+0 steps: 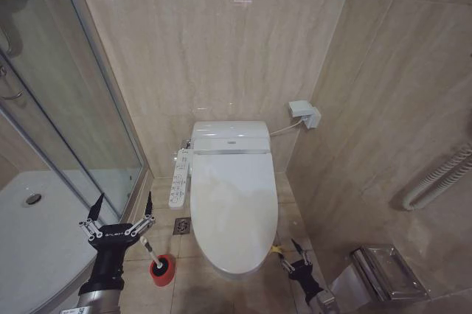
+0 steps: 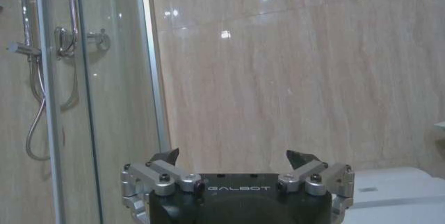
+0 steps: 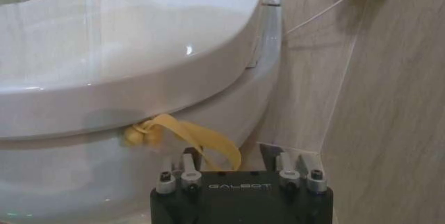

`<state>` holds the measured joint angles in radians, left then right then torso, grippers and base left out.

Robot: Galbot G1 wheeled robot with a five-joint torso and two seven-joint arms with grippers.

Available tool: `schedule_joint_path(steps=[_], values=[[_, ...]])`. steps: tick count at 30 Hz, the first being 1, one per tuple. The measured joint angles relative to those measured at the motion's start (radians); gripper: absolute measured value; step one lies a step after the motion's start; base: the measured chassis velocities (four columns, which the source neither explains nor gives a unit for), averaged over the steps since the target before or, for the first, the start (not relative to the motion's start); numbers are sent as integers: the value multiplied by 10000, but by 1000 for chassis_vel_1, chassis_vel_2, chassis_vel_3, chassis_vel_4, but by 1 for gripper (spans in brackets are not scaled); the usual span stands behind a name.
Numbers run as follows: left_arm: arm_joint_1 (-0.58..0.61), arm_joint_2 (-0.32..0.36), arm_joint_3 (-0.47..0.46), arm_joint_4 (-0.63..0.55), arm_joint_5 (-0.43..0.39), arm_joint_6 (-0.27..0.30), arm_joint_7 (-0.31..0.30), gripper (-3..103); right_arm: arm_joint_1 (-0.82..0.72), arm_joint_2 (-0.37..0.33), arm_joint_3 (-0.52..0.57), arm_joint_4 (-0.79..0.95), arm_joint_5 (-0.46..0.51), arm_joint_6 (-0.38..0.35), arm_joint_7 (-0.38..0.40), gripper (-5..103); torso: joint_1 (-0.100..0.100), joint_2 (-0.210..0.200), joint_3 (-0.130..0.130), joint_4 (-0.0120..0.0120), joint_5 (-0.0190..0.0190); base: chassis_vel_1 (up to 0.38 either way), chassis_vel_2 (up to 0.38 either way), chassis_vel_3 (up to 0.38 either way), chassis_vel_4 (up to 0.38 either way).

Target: Open the toilet lid, clean the toilet bowl with a toilet brush, close the toilet lid, and flush.

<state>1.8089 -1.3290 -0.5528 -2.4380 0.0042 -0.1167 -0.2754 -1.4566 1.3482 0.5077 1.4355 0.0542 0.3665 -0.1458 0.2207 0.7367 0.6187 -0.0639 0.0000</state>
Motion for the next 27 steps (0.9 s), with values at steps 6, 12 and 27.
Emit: schedule_joint_path(steps=[6,12,27], values=[[0,0,0,0,0,0,0,100,-133,-7,29,76,140,124,31,43,0,0,0,-1,0,0,0,0,0],[0,0,0,0,0,0,0,100,-269,14,93,163,191,305,59,16,-1,0,0,0,0,0,0,0,0],[0,0,0,0,0,0,0,100,-475,-3,170,101,132,727,10,33,-1,1,0,0,0,0,0,0,0]])
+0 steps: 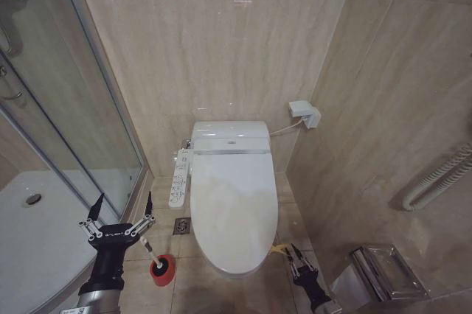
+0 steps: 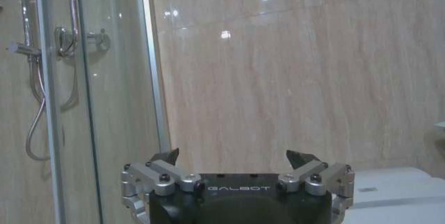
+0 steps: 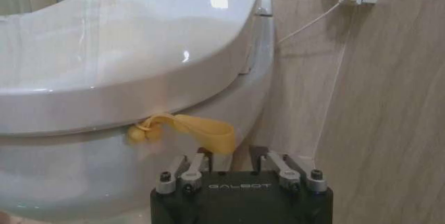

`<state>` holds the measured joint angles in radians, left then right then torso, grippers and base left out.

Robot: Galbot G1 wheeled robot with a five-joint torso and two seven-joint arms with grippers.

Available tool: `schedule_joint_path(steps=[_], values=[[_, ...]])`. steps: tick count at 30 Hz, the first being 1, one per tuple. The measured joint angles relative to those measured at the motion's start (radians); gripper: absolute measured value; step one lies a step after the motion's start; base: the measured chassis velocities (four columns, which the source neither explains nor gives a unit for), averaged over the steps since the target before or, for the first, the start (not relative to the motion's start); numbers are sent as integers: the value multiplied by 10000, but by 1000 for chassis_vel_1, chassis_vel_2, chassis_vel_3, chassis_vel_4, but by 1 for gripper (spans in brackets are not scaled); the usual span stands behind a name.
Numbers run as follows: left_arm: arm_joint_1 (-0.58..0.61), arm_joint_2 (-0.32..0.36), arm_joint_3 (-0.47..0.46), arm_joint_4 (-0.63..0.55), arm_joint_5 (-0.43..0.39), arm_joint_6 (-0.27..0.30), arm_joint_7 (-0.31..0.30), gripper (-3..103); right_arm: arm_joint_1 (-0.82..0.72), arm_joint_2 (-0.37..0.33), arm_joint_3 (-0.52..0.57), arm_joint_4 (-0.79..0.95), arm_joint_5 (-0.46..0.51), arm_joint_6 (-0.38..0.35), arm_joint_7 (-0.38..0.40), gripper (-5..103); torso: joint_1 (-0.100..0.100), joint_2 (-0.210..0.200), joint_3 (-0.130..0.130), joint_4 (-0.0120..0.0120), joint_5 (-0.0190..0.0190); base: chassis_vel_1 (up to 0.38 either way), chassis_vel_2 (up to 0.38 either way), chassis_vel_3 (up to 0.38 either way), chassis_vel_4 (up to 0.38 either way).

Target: Open the toilet lid, clean the toilet bowl with a toilet brush, close the toilet lid, and flush.

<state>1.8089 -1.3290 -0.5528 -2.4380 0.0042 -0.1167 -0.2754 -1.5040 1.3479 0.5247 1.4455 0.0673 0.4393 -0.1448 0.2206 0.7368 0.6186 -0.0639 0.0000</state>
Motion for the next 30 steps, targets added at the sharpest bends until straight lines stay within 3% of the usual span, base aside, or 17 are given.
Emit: schedule_joint_path(steps=[3,4,11,12,19,20,30], values=[[0,0,0,0,0,0,0,100,-24,15,-4,6,9,86,-11,33,0,0,0,0,0,0,0,0,0],[0,0,0,0,0,0,0,100,-33,16,-6,7,10,99,-16,61,0,0,0,0,-1,0,0,0,0],[0,0,0,0,0,0,0,100,-72,26,-35,8,6,193,-20,61,0,0,0,0,0,0,0,0,0],[0,0,0,0,0,0,0,100,-78,28,-49,7,5,196,-21,88,0,0,0,0,-1,0,0,0,0],[0,0,0,0,0,0,0,100,9,18,-168,-63,-80,250,-14,88,0,0,0,0,0,0,0,0,0],[0,0,0,0,0,0,0,100,73,14,-185,-138,-174,318,-9,100,0,0,0,0,0,0,0,0,0],[0,0,0,0,0,0,0,100,288,-168,-354,-57,-436,370,96,100,1,0,0,0,-1,0,0,0,0]])
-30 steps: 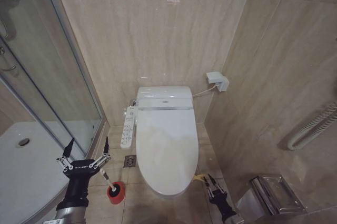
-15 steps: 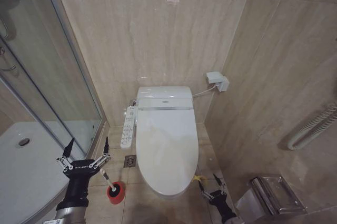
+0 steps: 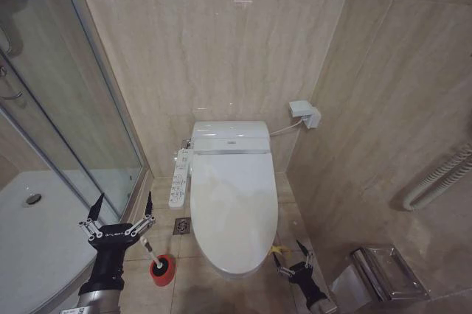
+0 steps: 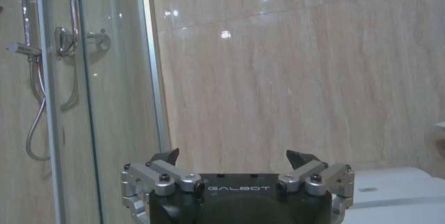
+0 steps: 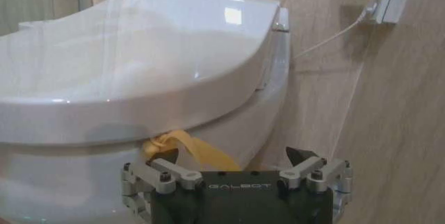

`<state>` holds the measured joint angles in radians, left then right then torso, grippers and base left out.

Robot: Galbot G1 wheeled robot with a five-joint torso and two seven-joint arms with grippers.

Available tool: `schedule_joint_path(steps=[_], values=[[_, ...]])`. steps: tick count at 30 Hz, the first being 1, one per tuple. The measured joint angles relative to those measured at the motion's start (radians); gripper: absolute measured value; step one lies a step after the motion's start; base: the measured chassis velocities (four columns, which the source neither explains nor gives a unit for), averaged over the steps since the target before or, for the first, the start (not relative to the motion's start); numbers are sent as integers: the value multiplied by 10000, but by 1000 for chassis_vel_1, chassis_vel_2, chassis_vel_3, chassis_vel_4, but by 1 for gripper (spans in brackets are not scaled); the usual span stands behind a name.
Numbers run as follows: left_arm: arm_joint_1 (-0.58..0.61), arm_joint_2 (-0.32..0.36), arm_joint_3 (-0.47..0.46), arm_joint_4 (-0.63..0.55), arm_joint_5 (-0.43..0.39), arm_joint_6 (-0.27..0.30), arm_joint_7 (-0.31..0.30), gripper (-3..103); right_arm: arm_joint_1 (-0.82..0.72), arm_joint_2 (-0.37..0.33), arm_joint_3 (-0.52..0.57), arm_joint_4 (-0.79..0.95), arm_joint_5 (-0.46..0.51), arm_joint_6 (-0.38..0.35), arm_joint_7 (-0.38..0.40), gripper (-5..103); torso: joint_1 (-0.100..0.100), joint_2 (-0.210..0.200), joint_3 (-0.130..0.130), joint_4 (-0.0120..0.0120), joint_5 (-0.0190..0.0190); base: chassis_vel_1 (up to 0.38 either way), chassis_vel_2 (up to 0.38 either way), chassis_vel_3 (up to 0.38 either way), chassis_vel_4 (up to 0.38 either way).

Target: Open the toilet lid, clean the toilet bowl with a toilet brush, close the toilet lid, and flush.

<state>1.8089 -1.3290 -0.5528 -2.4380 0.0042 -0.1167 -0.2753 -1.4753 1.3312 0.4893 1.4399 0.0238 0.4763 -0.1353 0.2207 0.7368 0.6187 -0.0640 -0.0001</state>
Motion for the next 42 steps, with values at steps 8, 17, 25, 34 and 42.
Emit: schedule_joint_path(steps=[8,17,25,34,42], values=[[-1,0,0,0,0,0,0,100,19,-36,116,-96,-762,622,189,102,1,0,0,1,0,0,0,0,0],[-1,0,0,0,0,0,0,100,136,73,296,-515,-1594,1212,417,79,1,0,0,0,1,0,0,0,0],[0,0,0,0,0,0,0,100,152,42,371,-674,-1588,1502,456,51,0,0,0,1,0,0,0,0,0],[0,0,0,0,0,0,0,100,-2,135,470,-878,-1685,1822,542,2,-1,0,0,1,2,0,0,0,0],[0,0,0,0,0,0,0,100,-49,165,543,-986,-1703,2189,734,28,-1,0,0,0,0,0,0,0,0]])
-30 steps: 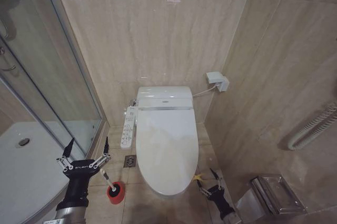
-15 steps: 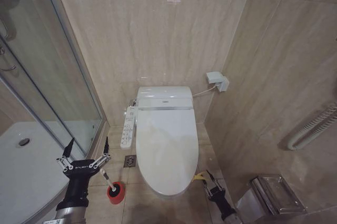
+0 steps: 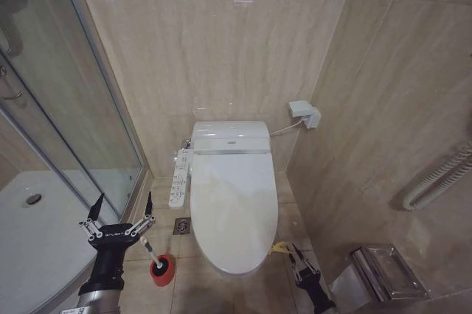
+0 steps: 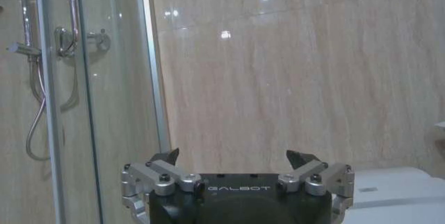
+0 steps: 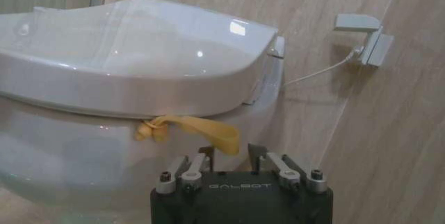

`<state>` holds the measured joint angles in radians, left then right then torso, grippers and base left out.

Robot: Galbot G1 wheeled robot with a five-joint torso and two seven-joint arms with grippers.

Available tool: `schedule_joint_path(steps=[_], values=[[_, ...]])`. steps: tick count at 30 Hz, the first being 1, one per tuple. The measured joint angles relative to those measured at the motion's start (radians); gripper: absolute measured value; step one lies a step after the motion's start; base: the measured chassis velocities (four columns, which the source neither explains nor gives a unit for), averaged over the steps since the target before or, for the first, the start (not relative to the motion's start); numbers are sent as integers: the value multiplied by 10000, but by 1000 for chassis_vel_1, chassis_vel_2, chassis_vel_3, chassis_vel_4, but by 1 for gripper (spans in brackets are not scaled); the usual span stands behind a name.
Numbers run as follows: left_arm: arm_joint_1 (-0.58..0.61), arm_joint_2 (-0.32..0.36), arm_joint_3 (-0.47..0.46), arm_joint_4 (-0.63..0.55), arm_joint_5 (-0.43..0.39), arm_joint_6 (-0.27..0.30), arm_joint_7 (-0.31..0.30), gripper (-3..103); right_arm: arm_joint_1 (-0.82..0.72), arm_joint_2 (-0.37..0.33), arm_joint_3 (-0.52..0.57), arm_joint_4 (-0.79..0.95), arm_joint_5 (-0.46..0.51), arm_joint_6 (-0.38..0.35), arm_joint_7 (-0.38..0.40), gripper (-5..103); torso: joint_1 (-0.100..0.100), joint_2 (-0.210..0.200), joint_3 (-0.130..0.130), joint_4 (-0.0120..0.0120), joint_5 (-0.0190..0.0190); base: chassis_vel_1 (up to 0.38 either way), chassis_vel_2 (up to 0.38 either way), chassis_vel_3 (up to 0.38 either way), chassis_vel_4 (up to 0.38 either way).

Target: Open the toilet lid, clean the toilet bowl with a toilet brush, close the toilet lid, and flush.

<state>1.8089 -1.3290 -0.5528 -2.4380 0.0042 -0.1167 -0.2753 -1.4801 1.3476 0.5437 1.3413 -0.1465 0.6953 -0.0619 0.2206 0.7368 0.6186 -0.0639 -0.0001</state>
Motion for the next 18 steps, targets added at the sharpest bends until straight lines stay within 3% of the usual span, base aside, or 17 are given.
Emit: schedule_joint_path(steps=[6,7,13,14,18], values=[[0,0,0,0,0,0,0,100,-59,27,0,21,-4,108,-1,28,0,0,0,0,0,0,0,0,0],[0,0,0,0,0,0,0,100,-56,27,-2,22,-6,144,-1,55,0,0,0,0,0,0,0,0,0],[0,0,-1,0,0,0,0,100,-4,13,-11,23,-79,323,23,55,0,0,0,0,0,0,0,0,0],[0,0,0,0,0,0,0,100,10,12,-18,27,-83,344,34,83,0,0,0,0,0,0,0,0,0],[0,0,0,0,0,0,0,100,41,14,-21,21,-138,380,18,83,0,0,0,0,0,0,0,0,0]])
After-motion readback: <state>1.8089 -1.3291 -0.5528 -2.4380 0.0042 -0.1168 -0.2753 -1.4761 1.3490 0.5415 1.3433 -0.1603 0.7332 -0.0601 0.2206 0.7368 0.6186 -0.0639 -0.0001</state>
